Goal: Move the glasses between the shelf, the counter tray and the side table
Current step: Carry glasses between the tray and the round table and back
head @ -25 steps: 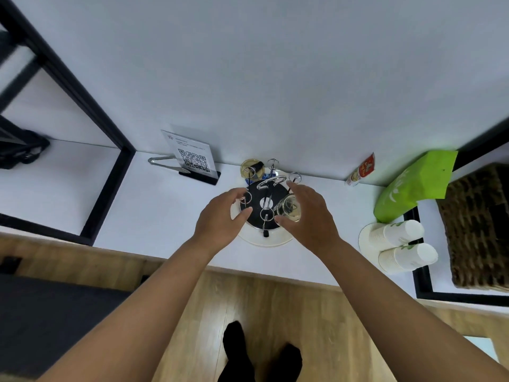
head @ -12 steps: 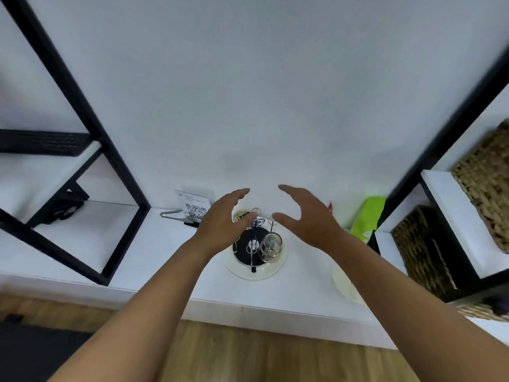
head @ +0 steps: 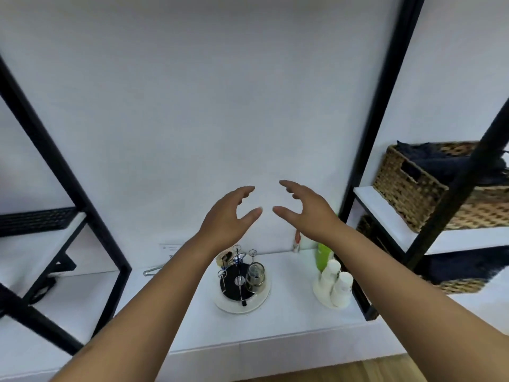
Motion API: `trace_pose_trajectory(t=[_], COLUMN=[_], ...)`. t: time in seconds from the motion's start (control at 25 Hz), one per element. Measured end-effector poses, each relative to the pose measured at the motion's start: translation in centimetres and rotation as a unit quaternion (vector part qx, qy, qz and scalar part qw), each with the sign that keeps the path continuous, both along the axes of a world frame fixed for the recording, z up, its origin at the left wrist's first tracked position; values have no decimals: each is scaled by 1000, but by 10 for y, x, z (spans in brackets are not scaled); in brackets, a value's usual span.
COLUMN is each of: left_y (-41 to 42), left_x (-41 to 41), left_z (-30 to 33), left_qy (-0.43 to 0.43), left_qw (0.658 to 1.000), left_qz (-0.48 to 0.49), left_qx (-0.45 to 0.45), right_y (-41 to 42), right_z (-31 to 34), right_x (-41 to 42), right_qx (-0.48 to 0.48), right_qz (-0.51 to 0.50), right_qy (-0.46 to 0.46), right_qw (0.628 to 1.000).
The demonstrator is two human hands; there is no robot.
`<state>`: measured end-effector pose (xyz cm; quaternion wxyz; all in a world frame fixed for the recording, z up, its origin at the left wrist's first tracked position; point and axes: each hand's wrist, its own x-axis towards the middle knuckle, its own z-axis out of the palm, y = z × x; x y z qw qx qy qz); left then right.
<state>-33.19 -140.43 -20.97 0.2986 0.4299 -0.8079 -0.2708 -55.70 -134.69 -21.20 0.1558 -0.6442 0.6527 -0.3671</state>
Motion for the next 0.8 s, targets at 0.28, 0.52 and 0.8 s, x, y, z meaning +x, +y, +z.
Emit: trace_pose_trajectory(t=[0.28,0.52,0.8], left_y=[39,85,195], left_x=[-16,-100,-244], left_z=[30,45,56], left_qy=[0,-3,-13], left_qw=[996,978,927], left_qz=[-93,-209,-375], left_qx=[-7,-12,-18], right_y=[81,178,329], right_z=[36,49,53], right_x=[-16,-73,-150], right_qx=[-12,-15,-19], right_qz=[-105,-211,-365], right_qy=[-39,-39,-45], right_qw=[994,977,930])
